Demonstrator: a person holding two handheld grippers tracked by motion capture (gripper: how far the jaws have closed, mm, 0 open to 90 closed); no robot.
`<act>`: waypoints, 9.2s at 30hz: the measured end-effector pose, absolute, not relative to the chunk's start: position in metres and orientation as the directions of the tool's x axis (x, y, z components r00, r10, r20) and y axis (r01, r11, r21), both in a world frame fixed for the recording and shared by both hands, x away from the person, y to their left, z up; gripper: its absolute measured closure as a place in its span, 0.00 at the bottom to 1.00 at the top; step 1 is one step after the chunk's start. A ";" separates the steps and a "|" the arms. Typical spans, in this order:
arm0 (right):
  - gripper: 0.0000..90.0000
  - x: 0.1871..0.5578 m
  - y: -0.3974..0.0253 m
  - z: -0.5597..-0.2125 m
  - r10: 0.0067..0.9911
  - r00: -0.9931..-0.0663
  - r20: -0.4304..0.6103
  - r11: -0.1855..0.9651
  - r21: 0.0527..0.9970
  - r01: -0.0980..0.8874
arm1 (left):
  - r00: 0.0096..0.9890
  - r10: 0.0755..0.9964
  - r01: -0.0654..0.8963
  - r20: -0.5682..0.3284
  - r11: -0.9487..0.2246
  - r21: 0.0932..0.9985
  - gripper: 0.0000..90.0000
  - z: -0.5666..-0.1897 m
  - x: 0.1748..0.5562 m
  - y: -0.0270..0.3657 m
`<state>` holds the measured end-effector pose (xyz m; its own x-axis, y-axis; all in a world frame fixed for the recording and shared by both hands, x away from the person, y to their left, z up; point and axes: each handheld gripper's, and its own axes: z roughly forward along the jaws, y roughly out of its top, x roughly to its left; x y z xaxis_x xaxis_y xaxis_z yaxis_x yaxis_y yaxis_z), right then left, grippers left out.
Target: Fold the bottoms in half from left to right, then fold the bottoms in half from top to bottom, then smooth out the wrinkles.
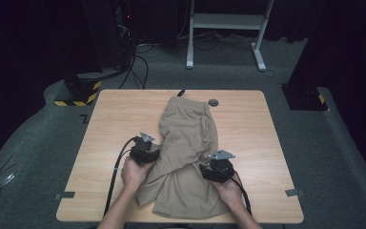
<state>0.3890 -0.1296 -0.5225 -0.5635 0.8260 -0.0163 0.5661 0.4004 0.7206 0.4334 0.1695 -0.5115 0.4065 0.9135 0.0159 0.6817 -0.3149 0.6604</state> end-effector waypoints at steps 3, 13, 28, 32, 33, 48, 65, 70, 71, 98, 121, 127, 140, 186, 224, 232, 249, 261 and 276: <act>0.42 0.394 -0.125 -0.522 0.831 -0.557 -0.015 0.395 0.720 0.570 | 0.403 0.915 0.681 0.014 -0.310 0.663 0.65 -0.512 0.443 0.172; 0.42 0.403 -0.119 -0.523 0.835 -0.549 -0.013 0.388 0.722 0.573 | 0.394 0.919 0.712 -0.020 -0.292 0.639 0.97 -0.508 0.458 0.182; 0.40 0.398 -0.129 -0.520 0.833 -0.552 0.034 0.366 0.714 0.597 | 0.617 0.763 0.530 -0.192 -0.222 0.818 0.98 -0.448 0.388 0.173; 0.43 0.385 -0.142 -0.518 0.836 -0.549 0.009 0.372 0.726 0.579 | 0.674 0.718 0.496 -0.171 -0.269 0.826 0.98 -0.445 0.374 0.155; 0.44 0.381 -0.147 -0.517 0.838 -0.546 0.013 0.364 0.731 0.576 | 0.702 0.693 0.481 -0.163 -0.293 0.826 0.98 -0.446 0.367 0.145; 0.61 0.364 -0.177 -0.496 0.785 -0.602 0.145 0.281 0.783 0.555 | 0.827 0.546 0.451 -0.135 -0.501 0.738 0.97 -0.488 0.318 0.076; 0.81 0.365 -0.143 -0.507 0.705 -0.684 0.187 0.341 0.756 0.558 | 0.821 0.563 0.406 -0.090 -0.467 0.785 0.54 -0.468 0.305 0.091; 0.98 0.364 -0.141 -0.507 0.687 -0.703 0.186 0.357 0.756 0.549 | 0.790 0.603 0.427 -0.111 -0.412 0.805 0.47 -0.462 0.311 0.105; 0.98 0.364 -0.141 -0.507 0.687 -0.703 0.186 0.357 0.756 0.549 | 0.790 0.603 0.427 -0.111 -0.412 0.805 0.46 -0.462 0.311 0.105; 0.99 0.379 -0.205 -0.483 0.791 -0.594 0.149 0.307 0.742 0.595 | 0.582 0.798 0.608 -0.156 -0.300 0.735 0.44 -0.499 0.344 0.153; 1.00 0.367 -0.204 -0.511 0.799 -0.590 0.121 0.335 0.724 0.603 | 0.609 0.790 0.613 -0.072 -0.412 0.674 0.99 -0.510 0.323 0.160; 0.82 0.361 -0.213 -0.509 0.805 -0.578 0.133 0.322 0.721 0.614 | 0.586 0.798 0.638 -0.143 -0.345 0.688 0.81 -0.506 0.319 0.173; 0.78 0.397 -0.197 -0.500 0.833 -0.532 0.152 0.252 0.752 0.609 | 0.471 0.869 0.686 -0.154 -0.251 0.683 0.62 -0.510 0.379 0.159; 1.00 0.418 -0.196 -0.510 0.849 -0.525 0.064 0.347 0.681 0.645 | 0.509 0.848 0.687 -0.148 -0.297 0.664 0.95 -0.512 0.382 0.163; 0.51 0.406 -0.190 -0.502 0.847 -0.512 0.139 0.267 0.722 0.638 | 0.488 0.852 0.689 -0.190 -0.243 0.683 0.48 -0.507 0.383 0.166; 0.43 0.380 -0.188 -0.509 0.849 -0.509 0.141 0.274 0.705 0.654 | 0.503 0.850 0.697 -0.158 -0.291 0.656 0.41 -0.511 0.361 0.159; 0.43 0.364 -0.180 -0.516 0.849 -0.523 0.077 0.333 0.690 0.643 | 0.510 0.857 0.666 -0.077 -0.336 0.666 0.49 -0.512 0.358 0.147; 0.42 0.374 -0.172 -0.515 0.851 -0.524 0.029 0.371 0.672 0.640 | 0.519 0.854 0.642 -0.020 -0.375 0.668 0.52 -0.513 0.377 0.137; 0.42 0.408 -0.171 -0.515 0.866 -0.499 0.028 0.355 0.670 0.652 | 0.499 0.866 0.661 -0.025 -0.363 0.657 0.47 -0.512 0.419 0.133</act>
